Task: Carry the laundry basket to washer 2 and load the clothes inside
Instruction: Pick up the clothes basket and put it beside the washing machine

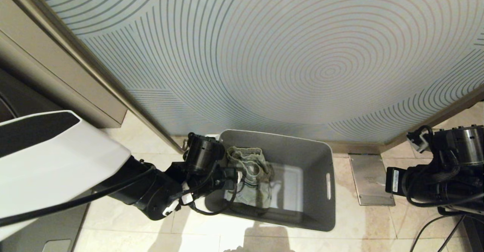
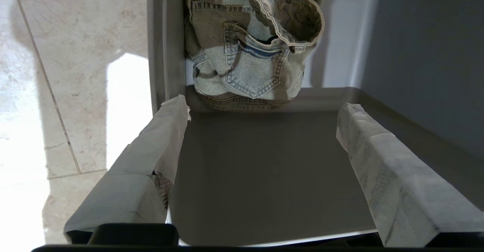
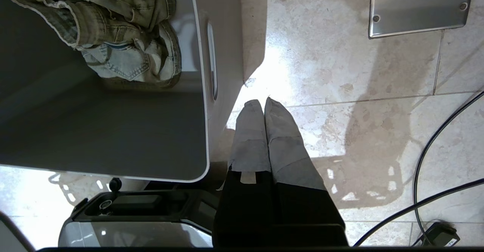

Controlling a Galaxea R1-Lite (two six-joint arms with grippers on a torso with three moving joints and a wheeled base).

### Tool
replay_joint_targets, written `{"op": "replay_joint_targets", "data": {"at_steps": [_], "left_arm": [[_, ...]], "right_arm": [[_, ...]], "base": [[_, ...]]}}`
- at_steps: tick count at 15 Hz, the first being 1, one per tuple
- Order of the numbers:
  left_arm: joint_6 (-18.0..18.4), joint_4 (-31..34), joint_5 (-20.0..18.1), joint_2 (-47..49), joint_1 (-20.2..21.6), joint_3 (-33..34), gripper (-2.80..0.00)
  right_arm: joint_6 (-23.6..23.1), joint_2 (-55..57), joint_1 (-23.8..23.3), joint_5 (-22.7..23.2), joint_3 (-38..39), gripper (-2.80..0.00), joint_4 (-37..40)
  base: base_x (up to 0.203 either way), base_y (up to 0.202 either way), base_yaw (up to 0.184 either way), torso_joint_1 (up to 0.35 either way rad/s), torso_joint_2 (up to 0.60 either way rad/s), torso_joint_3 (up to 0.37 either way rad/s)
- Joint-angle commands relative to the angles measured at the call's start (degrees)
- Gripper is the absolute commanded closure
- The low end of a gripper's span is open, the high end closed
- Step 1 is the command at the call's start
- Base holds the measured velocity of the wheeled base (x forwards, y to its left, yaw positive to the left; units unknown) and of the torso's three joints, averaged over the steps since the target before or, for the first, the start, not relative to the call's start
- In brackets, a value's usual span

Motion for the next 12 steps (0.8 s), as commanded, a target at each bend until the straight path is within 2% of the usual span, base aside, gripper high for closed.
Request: {"op": "replay_joint_targets", "data": {"at_steps": [1,3,4,6,12], "left_arm": [[0.29,0.15,0.05,-0.33,-0.01,-0.08,-2.8],[1.95,0.83,0.38,-0.71,0.05,0.4,-2.8],[3.47,1.36,2.11,-0.66,0.27,0.82,-2.8],[4.19,1.45,6.58,-0.15,0.44,1.3,-2.8],[4.4,0.84,6.75,4.0,0.69,-1.96,-2.8]], "right_arm": [[0.14,0.6,0.04,0.04,-0.05,0.0,-0.24],[0.23,0.82,0.04,0.04,0.04,0.0,-0.37],[0.23,0.95,0.04,0.04,0.07,0.0,-0.37],[0.2,1.55,0.04,0.04,-0.05,0.0,-0.37],[0.14,2.88,0.04,0.04,-0.4,0.0,-1.43]], "base": [[0.0,0.0,0.0,0.0,0.0,0.0],[0.0,0.0,0.0,0.0,0.0,0.0],[0.0,0.0,0.0,0.0,0.0,0.0],[0.0,0.0,0.0,0.0,0.0,0.0],[0.0,0.0,0.0,0.0,0.0,0.0]]}}
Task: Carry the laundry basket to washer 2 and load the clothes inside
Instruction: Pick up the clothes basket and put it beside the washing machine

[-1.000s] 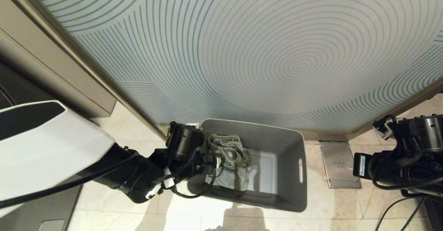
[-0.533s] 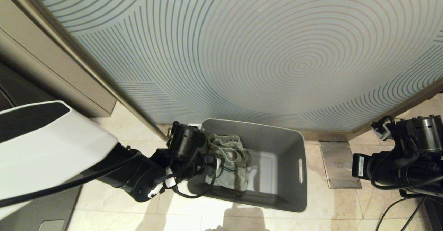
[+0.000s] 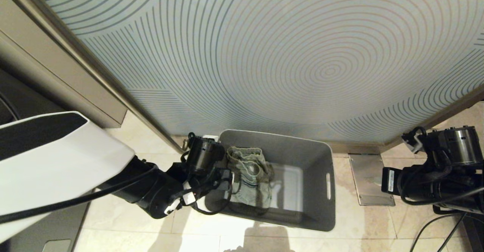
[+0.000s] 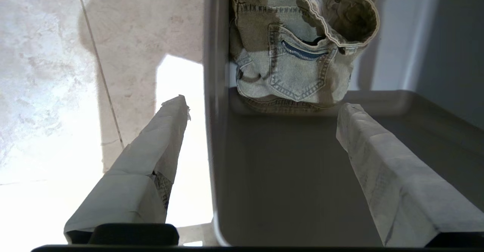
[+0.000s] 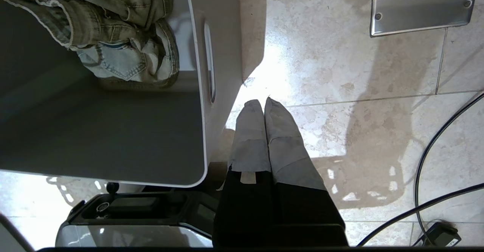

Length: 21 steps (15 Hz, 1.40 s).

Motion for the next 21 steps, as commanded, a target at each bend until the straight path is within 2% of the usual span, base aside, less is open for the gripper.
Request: {"op": "replay_joint_targets", "data": {"at_steps": [1,4,8,11,17,18,21], "left_arm": [[0.05,-0.76,0.19,4.03,0.01,-2.3,-2.8],[1.86,-3.36,0.35,8.8,0.41,-5.15,-2.8],[8.31,-12.0,1.61,13.42,1.24,-6.15,-2.8],[8.44,-12.21,1.98,14.19,1.66,-6.17,-2.8],[8.36,-12.21,1.89,13.85,1.68,-6.08,-2.8],[8.36,-12.19,1.89,13.76,1.68,-5.99,-2.8],[8.36,-12.13,1.89,13.75,1.68,-5.99,-2.8]], "right_arm": [[0.09,0.83,0.04,0.04,0.03,0.0,-0.34],[0.01,1.6,-0.05,-0.05,0.06,0.0,-1.73],[0.12,1.88,0.04,0.06,-0.04,0.0,-1.82],[0.18,3.43,0.03,0.04,0.19,0.0,-3.61],[0.01,9.08,0.04,0.1,-0.16,0.0,-13.39],[0.18,9.34,0.04,0.22,-0.25,-2.8,-13.59],[0.15,9.25,0.04,0.3,-0.32,-2.8,-13.63]], "base": [[0.0,0.0,0.0,0.0,0.0,0.0],[0.0,0.0,0.0,0.0,0.0,0.0],[0.0,0.0,0.0,0.0,0.0,0.0],[0.0,0.0,0.0,0.0,0.0,0.0],[0.0,0.0,0.0,0.0,0.0,0.0],[0.0,0.0,0.0,0.0,0.0,0.0],[0.0,0.0,0.0,0.0,0.0,0.0]]}}
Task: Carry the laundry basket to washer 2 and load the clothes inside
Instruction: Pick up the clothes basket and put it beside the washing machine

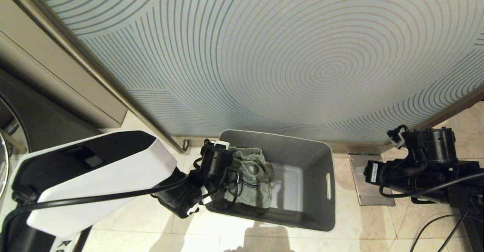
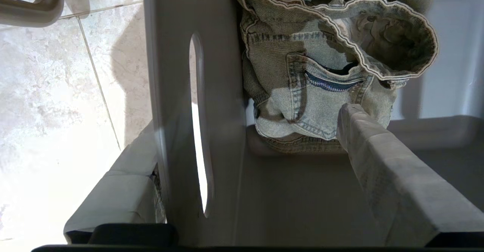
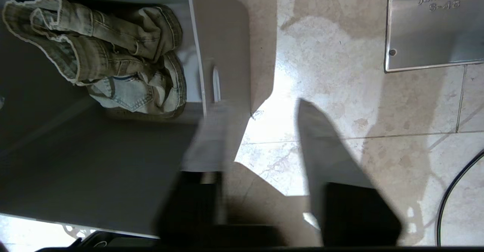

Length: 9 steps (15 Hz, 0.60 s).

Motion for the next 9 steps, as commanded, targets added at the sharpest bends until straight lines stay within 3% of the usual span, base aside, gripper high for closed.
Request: {"op": "replay_joint_targets", "data": {"at_steps": [1,4,7,9], "left_arm": [[-0.15,-0.23,0.1,-0.06,0.0,0.02,-2.8],[-0.21,-0.23,0.1,-0.31,0.06,0.15,-2.8],[-0.24,-0.23,0.1,-0.23,0.09,0.1,-2.8],[-0.24,-0.23,0.06,-0.14,0.0,0.01,-2.8]], "right_arm": [[0.13,0.39,0.04,0.18,-0.04,-2.8,-0.27],[0.13,0.83,0.12,0.64,-0.01,-2.8,-1.26],[-0.09,1.42,0.12,5.74,0.5,-2.8,-3.83],[-0.41,3.68,0.32,5.93,0.53,-2.8,-4.06]], "base": [[0.0,0.0,0.0,0.0,0.0,0.0],[0.0,0.0,0.0,0.0,0.0,0.0],[0.0,0.0,0.0,0.0,0.0,0.0],[0.0,0.0,0.0,0.0,0.0,0.0]]}}
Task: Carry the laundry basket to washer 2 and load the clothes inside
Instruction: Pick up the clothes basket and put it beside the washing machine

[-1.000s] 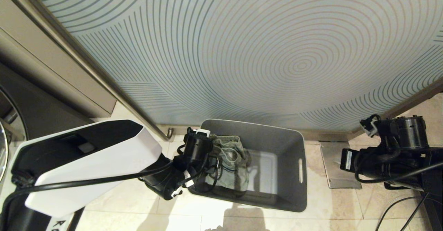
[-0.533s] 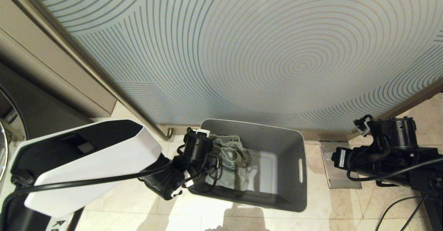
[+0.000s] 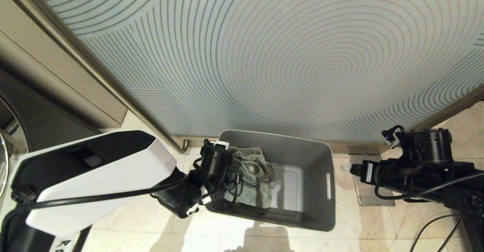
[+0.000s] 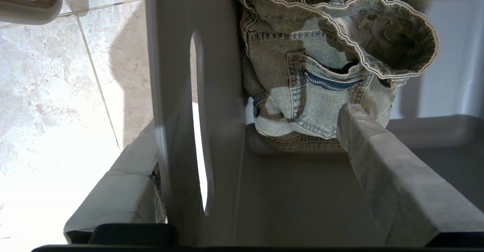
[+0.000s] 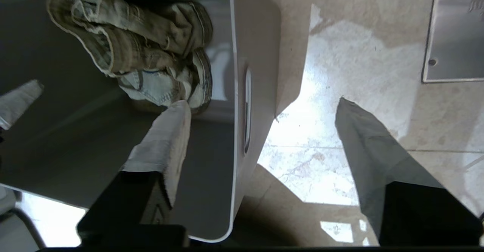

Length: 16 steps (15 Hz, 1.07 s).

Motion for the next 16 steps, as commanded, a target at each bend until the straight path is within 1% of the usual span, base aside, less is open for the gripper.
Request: {"op": "replay_joint_targets", "data": {"at_steps": [1,3,6,12,16], "left_arm": [[-0.04,-0.29,0.09,0.06,0.01,-0.08,-2.8],[-0.13,-0.29,0.07,-0.03,0.0,-0.08,-2.8],[-0.22,-0.29,0.07,0.06,-0.06,-0.08,-2.8],[-0.22,-0.29,-0.1,0.43,-0.06,-0.19,-2.8],[-0.18,-0.29,0.03,1.11,-0.06,-0.52,-2.8]], "right_arm": [[0.07,2.94,0.35,0.17,0.12,-2.8,-0.94],[0.22,6.02,1.0,0.12,0.36,-2.8,-3.89],[0.24,11.91,2.22,-0.06,1.62,-2.8,-11.0],[0.23,21.08,2.75,0.0,1.99,-2.8,-20.87],[0.31,24.64,2.75,0.0,1.68,-2.8,-23.51]], "base": [[0.0,0.0,0.0,0.0,0.0,0.0],[0.0,0.0,0.0,0.0,0.0,0.0],[0.0,0.0,0.0,0.0,0.0,0.0],[0.0,0.0,0.0,0.0,0.0,0.0],[0.0,0.0,0.0,0.0,0.0,0.0]]}}
